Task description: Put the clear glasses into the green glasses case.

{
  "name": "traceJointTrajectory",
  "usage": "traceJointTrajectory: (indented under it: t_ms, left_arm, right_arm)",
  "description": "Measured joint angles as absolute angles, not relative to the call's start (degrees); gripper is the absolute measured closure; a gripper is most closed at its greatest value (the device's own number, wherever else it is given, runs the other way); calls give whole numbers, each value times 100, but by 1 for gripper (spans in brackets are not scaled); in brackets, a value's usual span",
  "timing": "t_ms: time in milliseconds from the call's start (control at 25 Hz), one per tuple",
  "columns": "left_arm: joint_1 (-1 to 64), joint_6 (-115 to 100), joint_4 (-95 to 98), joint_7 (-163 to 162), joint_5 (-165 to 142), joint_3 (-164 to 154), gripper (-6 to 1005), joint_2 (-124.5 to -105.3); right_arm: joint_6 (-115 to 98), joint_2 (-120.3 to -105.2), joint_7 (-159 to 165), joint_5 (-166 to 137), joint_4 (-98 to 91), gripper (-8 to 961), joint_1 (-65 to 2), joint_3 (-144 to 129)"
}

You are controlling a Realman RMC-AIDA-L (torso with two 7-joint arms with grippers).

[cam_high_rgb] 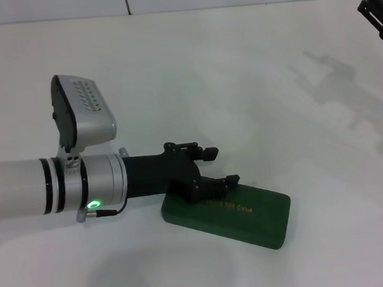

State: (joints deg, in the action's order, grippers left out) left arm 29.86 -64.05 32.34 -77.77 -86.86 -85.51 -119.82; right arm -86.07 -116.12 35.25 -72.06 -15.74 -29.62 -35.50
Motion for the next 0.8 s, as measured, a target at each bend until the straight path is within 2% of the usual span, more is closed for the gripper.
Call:
traceJointTrajectory:
  t_ms: [200,440,560,640,800]
  left_arm:
    - [2879,-6696,3261,-7439,-8295,-8500,289,-11972]
    - [2448,-8344,3240,-5638,-6785,-7436,286,-11949]
    - [2409,-8965,3239,-5394,-6667,-6861,285,-11857]
    - [2403,-9193,3236,-5382,-6684,-6711,284,-11735]
    - [2328,-9312,3062,-5365,-6998,-6708,282,-11567]
  right_arm:
    - [-8642,-11608,3523,-7204,-1578,509,-2962,-3566]
    - [-8995,-11569,3652,-7218,-1705,508,-2984,-3873]
    - [-9110,-11510,4313,-7271,-2262,507,-3037,-4607]
    - [-9134,-11410,5006,-7379,-2795,507,-3107,-5387]
    - [-9432,-11081,6015,-7665,-3158,506,-3527,-6595]
